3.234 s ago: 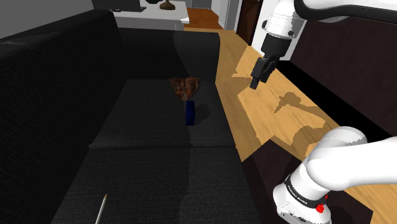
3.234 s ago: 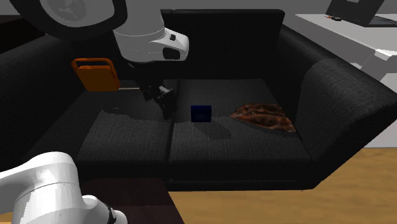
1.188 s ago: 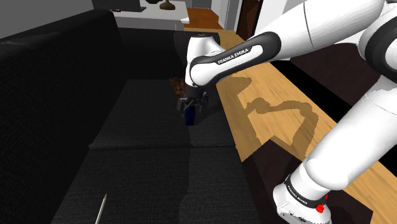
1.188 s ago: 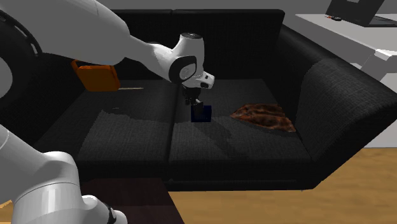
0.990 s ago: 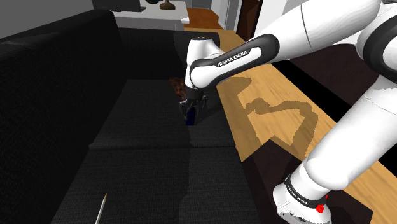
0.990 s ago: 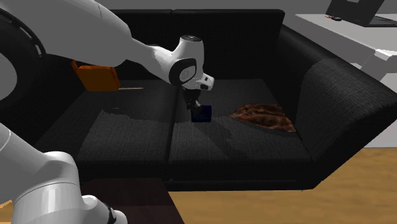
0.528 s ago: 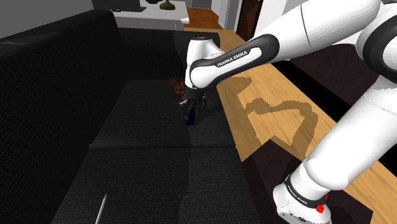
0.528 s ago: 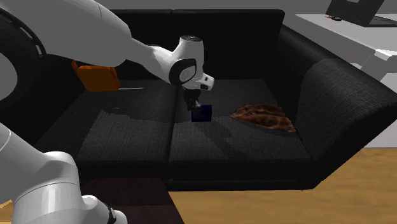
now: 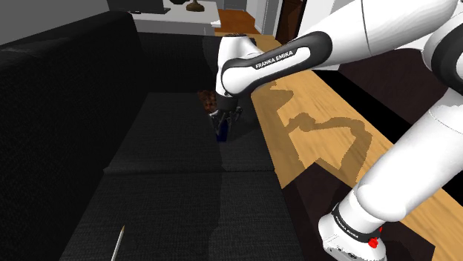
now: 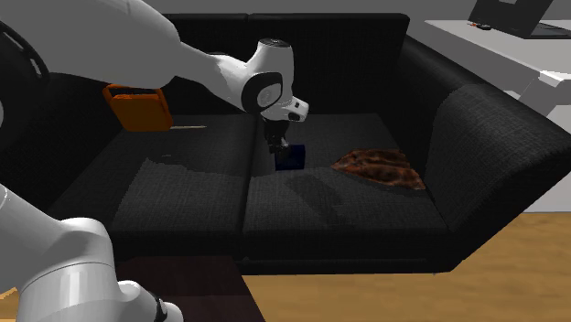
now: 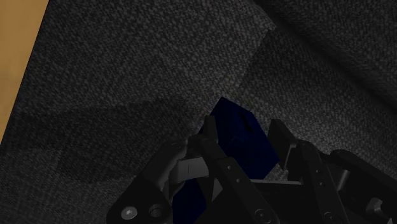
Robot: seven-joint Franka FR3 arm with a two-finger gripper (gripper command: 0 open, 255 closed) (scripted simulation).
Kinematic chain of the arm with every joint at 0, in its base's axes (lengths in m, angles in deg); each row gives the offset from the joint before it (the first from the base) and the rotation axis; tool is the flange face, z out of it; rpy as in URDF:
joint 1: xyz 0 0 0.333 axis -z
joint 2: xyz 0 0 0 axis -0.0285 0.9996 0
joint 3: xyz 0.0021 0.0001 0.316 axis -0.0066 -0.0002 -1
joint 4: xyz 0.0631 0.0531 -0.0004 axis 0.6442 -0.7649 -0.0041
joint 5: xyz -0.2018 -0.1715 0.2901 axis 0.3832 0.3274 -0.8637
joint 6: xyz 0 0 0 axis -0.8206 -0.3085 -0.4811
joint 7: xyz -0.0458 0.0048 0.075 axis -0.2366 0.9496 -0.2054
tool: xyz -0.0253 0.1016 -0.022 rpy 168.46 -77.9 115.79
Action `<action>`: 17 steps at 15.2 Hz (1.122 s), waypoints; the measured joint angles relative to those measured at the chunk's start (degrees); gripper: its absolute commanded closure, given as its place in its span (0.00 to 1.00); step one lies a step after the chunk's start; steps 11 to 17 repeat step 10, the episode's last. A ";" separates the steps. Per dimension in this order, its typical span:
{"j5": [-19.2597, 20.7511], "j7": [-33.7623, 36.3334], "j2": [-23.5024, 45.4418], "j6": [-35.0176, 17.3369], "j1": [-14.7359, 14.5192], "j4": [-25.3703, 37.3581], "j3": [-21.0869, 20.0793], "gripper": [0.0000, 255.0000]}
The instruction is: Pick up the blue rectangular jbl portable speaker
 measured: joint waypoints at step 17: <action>-0.63 -0.37 -2.99 7.49 0.18 4.60 0.43 1.00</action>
